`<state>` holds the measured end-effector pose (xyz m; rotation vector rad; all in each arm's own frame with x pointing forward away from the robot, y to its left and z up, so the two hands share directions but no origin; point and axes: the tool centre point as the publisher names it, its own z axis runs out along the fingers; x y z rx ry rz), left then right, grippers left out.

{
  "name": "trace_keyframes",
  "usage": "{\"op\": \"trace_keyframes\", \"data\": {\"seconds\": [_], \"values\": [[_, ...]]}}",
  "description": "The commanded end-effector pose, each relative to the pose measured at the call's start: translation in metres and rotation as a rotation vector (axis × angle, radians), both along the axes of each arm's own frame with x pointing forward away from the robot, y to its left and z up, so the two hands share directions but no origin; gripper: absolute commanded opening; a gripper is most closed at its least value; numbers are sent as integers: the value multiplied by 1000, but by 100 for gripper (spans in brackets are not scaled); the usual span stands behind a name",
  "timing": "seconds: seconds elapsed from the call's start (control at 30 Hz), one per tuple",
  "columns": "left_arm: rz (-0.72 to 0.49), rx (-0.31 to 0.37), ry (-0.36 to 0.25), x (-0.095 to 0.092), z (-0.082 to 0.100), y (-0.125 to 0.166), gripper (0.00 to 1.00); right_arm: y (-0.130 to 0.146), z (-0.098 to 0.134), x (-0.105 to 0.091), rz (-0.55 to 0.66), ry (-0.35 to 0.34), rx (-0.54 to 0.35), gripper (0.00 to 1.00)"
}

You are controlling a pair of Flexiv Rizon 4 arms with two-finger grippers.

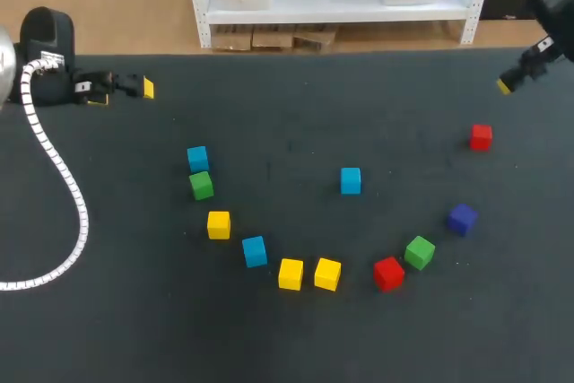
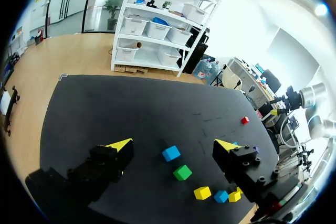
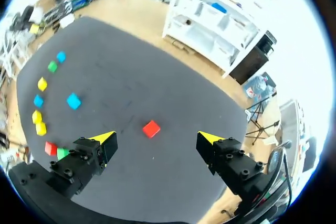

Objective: Place the blue cubes, place green cubes on the blue cubes, place the yellow cubes on the green cubes, then place the red cubes on the yellow cubes, and place purple cube on the red cubes.

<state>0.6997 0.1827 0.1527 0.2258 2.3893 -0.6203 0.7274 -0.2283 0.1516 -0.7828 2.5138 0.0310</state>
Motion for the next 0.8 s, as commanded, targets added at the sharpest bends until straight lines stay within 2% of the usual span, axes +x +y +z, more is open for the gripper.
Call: {"op": "trace_keyframes", "data": {"seconds": [0.03,0.47,0.8], "values": [[-6,-9,-7,0,-2,2,100,7,-11,1,-17,-92,50,100],[-6,-9,-7,0,-2,2,100,1,7,20,-125,-181,143,100],[-6,-9,-7,0,-2,2,100,3,4,21,-124,-180,171,100]]}}
